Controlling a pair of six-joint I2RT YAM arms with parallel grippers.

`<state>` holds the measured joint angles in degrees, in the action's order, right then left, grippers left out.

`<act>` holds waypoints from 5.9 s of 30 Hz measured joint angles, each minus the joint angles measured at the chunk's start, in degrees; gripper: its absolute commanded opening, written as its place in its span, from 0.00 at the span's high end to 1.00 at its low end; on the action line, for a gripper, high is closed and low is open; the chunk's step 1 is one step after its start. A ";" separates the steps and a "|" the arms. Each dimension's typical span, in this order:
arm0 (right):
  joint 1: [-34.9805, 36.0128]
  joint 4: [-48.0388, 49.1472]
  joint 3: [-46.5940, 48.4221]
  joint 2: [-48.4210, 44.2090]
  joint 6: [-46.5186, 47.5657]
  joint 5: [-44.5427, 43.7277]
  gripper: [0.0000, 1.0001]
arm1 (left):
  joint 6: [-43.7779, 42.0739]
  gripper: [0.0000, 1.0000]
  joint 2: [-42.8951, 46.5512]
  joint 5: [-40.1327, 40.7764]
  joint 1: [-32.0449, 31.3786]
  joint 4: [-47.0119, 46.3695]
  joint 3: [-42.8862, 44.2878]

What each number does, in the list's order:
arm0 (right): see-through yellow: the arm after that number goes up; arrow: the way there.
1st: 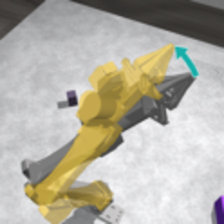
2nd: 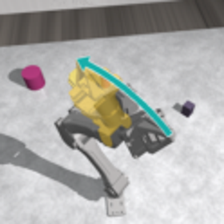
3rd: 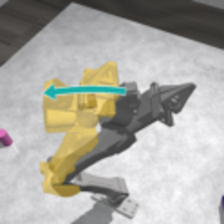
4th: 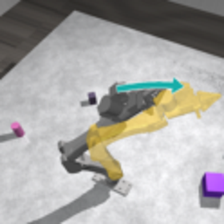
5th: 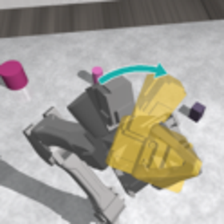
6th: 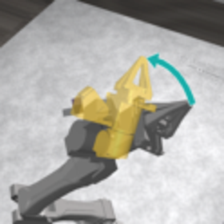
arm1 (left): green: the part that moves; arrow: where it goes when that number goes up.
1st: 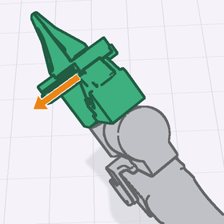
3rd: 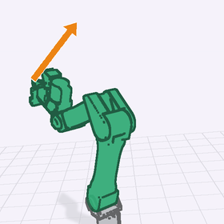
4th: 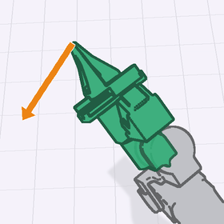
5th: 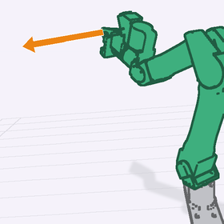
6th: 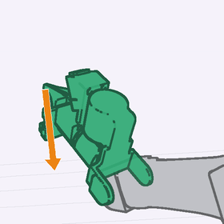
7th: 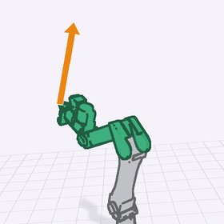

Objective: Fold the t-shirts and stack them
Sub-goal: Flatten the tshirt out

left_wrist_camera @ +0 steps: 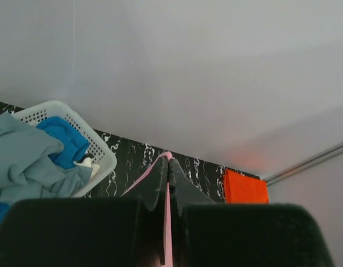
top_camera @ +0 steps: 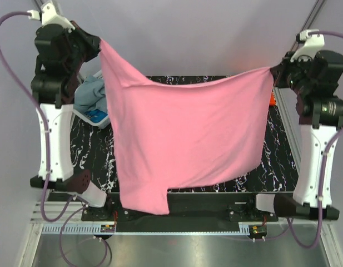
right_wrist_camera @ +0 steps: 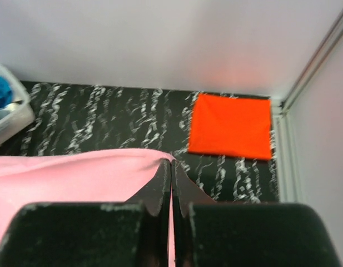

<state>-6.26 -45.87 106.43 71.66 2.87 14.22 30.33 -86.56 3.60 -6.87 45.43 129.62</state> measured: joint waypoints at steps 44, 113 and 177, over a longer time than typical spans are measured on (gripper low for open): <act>2.69 -9.73 -41.42 -51.21 0.70 7.80 1.00 | -2.10 1.00 47.58 11.45 -0.15 -3.58 -72.39; 19.19 1.86 -61.44 -1.27 -69.68 -13.70 0.60 | -5.38 1.00 31.58 7.67 -1.68 -8.96 -66.40; 23.26 -13.33 -16.70 -28.83 -56.89 -23.41 1.00 | 2.69 1.00 43.67 4.26 -3.15 -1.88 -29.55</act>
<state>16.99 -59.20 89.73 42.83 -54.02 -9.19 33.01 -42.89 7.86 -10.02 43.55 100.07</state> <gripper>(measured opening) 0.010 0.012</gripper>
